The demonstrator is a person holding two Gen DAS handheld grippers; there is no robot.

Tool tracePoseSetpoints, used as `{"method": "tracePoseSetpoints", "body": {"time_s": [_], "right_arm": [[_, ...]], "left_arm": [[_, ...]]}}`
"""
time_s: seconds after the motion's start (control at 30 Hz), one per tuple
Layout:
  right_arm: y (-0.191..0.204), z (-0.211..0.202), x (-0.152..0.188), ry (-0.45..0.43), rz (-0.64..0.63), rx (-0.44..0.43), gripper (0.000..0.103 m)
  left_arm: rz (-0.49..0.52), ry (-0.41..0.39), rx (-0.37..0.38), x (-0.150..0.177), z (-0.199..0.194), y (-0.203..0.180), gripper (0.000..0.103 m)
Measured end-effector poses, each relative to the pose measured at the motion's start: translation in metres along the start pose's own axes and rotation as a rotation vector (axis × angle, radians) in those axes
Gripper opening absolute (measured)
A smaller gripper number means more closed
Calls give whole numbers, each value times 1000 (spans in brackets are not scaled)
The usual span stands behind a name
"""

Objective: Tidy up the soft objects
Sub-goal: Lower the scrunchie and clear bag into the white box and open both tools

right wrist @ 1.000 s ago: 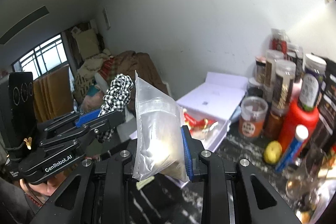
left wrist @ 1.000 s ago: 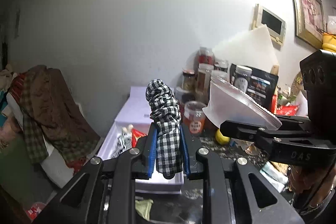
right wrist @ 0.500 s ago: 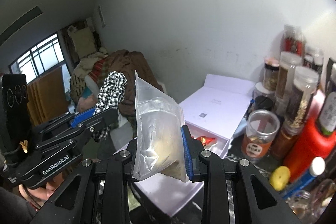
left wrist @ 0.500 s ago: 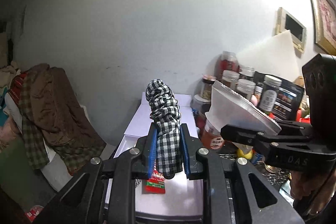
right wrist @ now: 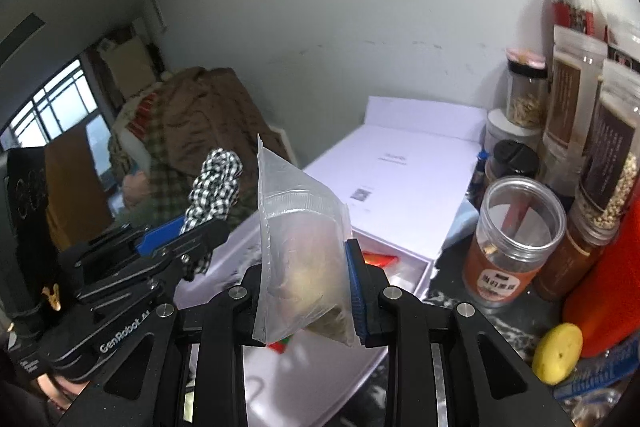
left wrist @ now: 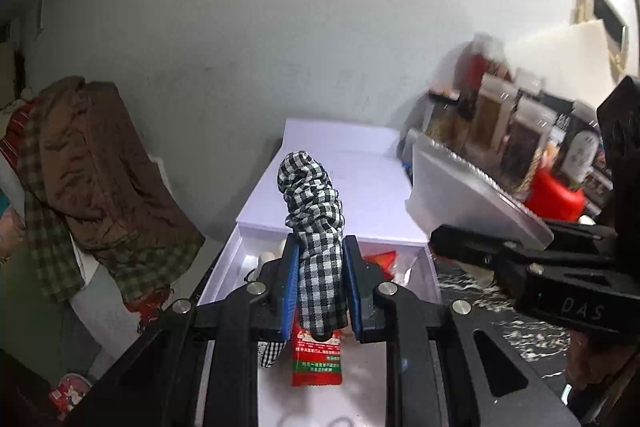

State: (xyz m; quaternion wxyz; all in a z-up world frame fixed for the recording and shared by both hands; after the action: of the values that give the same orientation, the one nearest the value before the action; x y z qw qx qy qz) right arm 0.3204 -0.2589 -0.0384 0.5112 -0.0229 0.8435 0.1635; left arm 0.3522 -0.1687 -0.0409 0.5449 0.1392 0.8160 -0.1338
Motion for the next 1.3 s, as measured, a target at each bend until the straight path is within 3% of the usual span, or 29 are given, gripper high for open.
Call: {"method": "tracePoseSetpoints", "body": {"time_s": [0.1,0.37,0.8,1.0,1.1,1.3], "right_arm": [[-11,15,5,18,-26,45,29],[-20,41,20,66,-6,58,29],[-28,63,37,65,-55,121,29],[-28,67,40,60,-63,120,30],[-29,70,44,78,-61,118,32],[-35,73,48,98,-48,121,47]], "left_arm": [[17,32,-6,9,14,2,21],[10,106,3,27,45,3,21],[23,258,10,70,84,0,21],[13,276,2,72,87,2,21],[19,292,-7,74,89,2,21],[21,326,-37,80,93,5,21]]}}
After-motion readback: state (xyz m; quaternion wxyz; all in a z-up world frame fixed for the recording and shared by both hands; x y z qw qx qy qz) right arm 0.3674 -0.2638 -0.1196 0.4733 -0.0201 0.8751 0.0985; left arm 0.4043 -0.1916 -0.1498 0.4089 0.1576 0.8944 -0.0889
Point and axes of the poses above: each gripper's, at about its wrist camera, not at the fingertips, and z roughly the way its jaws point, y to its left, x to its underside, the point moved 10 cm from there along z, roughly the way its jaws point, and after that the axes turned 12 degrees about -y, right-handed, at the moved point
